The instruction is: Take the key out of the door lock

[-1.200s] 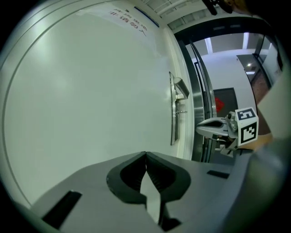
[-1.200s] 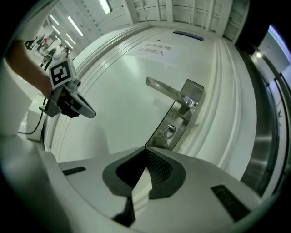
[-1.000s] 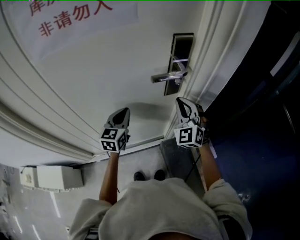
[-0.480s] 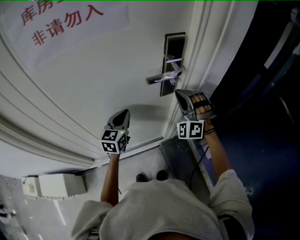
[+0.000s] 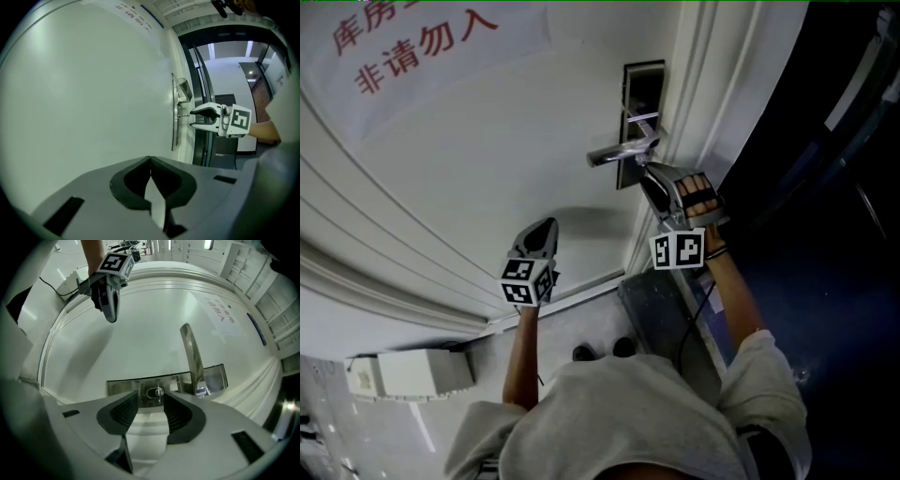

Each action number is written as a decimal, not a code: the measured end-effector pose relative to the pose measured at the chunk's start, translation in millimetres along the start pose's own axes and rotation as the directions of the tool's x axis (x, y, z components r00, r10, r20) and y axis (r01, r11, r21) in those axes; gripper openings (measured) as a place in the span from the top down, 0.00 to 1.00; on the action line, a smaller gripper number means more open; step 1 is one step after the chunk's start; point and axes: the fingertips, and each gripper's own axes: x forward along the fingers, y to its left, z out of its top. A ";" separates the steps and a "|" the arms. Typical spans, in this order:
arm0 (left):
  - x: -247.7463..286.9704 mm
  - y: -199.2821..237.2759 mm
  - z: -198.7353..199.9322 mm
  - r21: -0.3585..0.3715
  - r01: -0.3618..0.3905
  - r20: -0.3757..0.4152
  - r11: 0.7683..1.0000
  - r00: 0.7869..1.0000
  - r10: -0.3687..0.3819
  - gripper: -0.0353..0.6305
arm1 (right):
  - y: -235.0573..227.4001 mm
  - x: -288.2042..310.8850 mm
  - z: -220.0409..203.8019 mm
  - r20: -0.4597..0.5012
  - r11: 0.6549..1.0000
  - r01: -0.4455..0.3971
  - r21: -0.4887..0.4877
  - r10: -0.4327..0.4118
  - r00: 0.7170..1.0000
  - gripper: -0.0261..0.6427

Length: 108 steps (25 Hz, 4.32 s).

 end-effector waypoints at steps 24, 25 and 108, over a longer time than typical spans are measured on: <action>0.4 8.7 -13.6 -0.030 -0.010 -0.024 0.999 1.000 0.009 0.92 | -14.6 32.4 -5.0 -0.057 0.990 0.113 -0.088 -0.118 0.991 0.91; 0.6 8.4 -13.4 -0.030 -0.009 -0.024 1.000 1.000 0.008 0.92 | -14.5 32.3 -5.1 -0.059 0.990 0.113 -0.088 -0.118 0.991 0.91; -123.2 71.6 -29.7 -0.101 -0.292 0.040 0.951 0.954 0.297 0.92 | 74.4 -8.6 106.5 0.347 0.235 -0.332 0.914 -0.025 0.938 0.92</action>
